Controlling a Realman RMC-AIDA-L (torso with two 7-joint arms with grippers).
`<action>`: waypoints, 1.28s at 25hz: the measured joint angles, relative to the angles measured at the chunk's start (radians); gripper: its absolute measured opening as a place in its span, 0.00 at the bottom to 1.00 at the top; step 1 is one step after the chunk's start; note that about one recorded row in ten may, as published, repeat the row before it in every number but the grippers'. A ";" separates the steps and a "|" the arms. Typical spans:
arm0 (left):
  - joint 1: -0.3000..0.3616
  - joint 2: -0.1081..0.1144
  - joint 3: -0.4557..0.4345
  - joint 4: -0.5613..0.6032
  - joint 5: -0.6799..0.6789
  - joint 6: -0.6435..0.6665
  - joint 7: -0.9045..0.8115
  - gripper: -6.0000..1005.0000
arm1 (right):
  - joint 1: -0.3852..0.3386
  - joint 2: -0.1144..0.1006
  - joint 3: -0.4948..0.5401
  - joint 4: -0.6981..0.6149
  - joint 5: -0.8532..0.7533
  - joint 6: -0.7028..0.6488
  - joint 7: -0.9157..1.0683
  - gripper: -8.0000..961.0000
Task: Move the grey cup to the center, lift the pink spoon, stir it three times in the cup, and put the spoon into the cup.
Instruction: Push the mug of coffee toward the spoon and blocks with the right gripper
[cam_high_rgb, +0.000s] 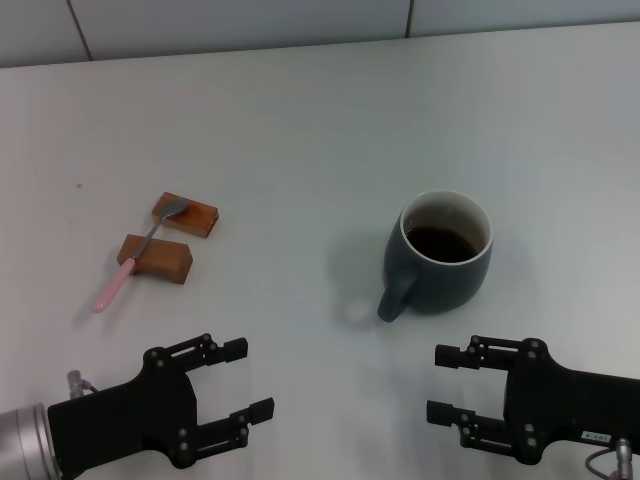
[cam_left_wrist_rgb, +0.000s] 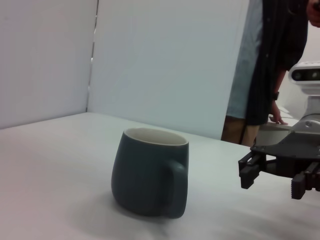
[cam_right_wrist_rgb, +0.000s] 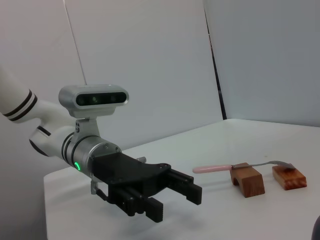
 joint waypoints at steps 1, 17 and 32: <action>0.000 0.000 0.000 0.000 0.000 0.000 0.000 0.71 | 0.000 0.000 0.000 0.000 0.000 0.000 0.000 0.63; 0.000 -0.001 0.000 0.002 0.000 -0.003 0.002 0.85 | 0.001 0.000 -0.001 0.000 0.000 -0.001 0.003 0.62; 0.000 -0.001 0.000 0.005 0.000 0.003 0.002 0.84 | -0.006 0.000 0.013 0.023 0.007 0.016 -0.020 0.49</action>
